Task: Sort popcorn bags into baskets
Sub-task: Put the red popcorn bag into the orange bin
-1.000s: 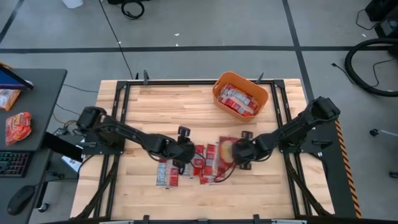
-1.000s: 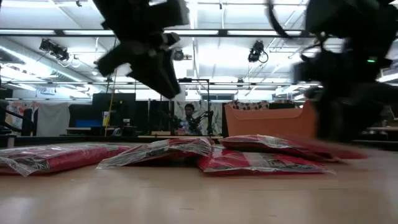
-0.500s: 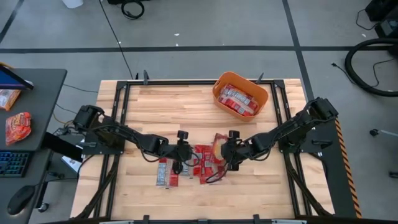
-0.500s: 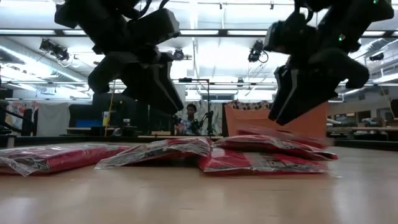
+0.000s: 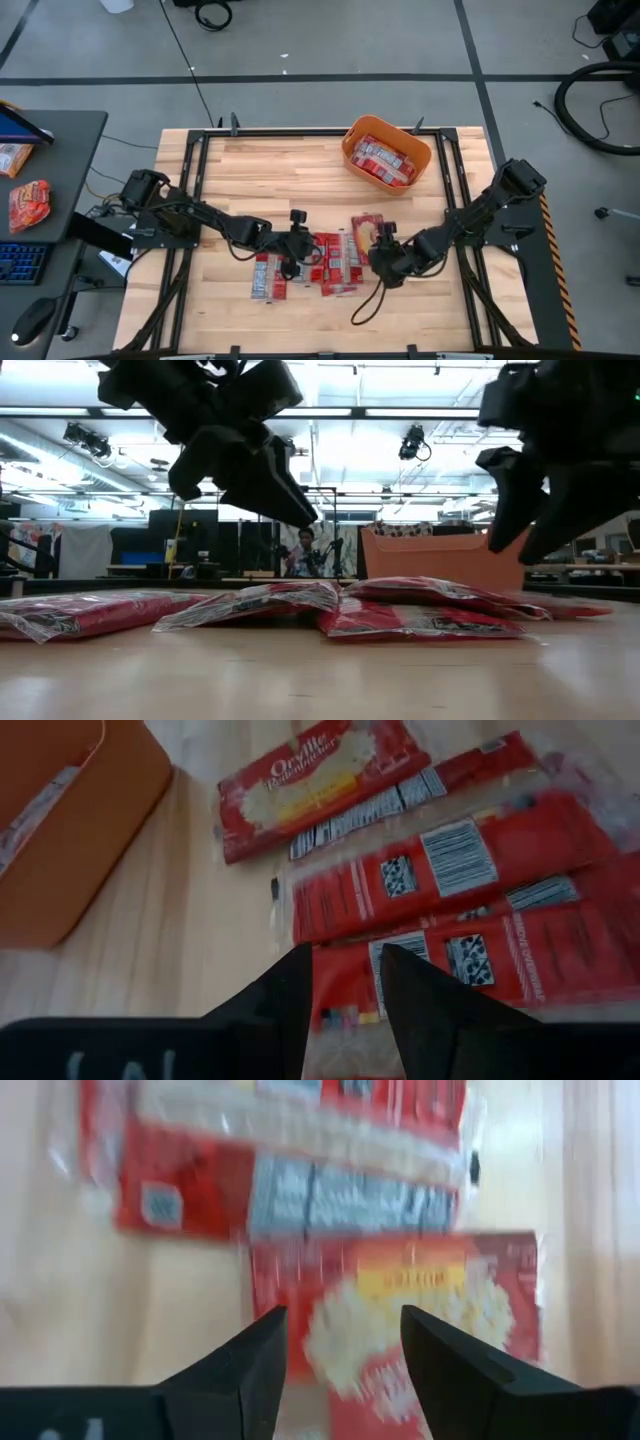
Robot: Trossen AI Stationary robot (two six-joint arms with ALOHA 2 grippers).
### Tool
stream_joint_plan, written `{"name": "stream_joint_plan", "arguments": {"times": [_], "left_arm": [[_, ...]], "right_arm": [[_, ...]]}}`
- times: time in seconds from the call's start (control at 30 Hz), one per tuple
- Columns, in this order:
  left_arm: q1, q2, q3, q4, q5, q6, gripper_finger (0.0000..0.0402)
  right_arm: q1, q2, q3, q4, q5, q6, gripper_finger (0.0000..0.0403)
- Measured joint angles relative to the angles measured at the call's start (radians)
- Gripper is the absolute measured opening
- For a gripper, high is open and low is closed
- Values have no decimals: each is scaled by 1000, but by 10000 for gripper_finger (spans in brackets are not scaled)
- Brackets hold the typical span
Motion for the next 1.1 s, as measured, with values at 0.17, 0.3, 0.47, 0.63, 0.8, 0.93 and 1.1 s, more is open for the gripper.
{"name": "stream_joint_plan", "arguments": {"times": [0.17, 0.3, 0.47, 0.63, 0.8, 0.93, 1.1], "left_arm": [[0, 0, 0, 12, 11, -1, 125], [-3, 0, 0, 2, 11, -2, 125], [-4, 0, 0, 0, 12, -1, 125], [-4, 0, 0, 0, 13, -1, 125], [-4, 0, 0, -2, 13, -1, 125], [-4, 0, 0, -1, 12, -1, 125], [-4, 0, 0, 1, 20, -3, 125]], "right_arm": [[57, 42, 0, 136, 17, 25, 201], [132, 110, 0, 131, 110, 20, 201], [180, 176, 0, 130, 220, 48, 201], [178, 223, 0, 112, 238, 67, 201], [160, 243, 3, 103, 238, 81, 197], [142, 237, 3, 74, 230, 88, 167], [121, 238, 3, 59, 188, 86, 92]]}}
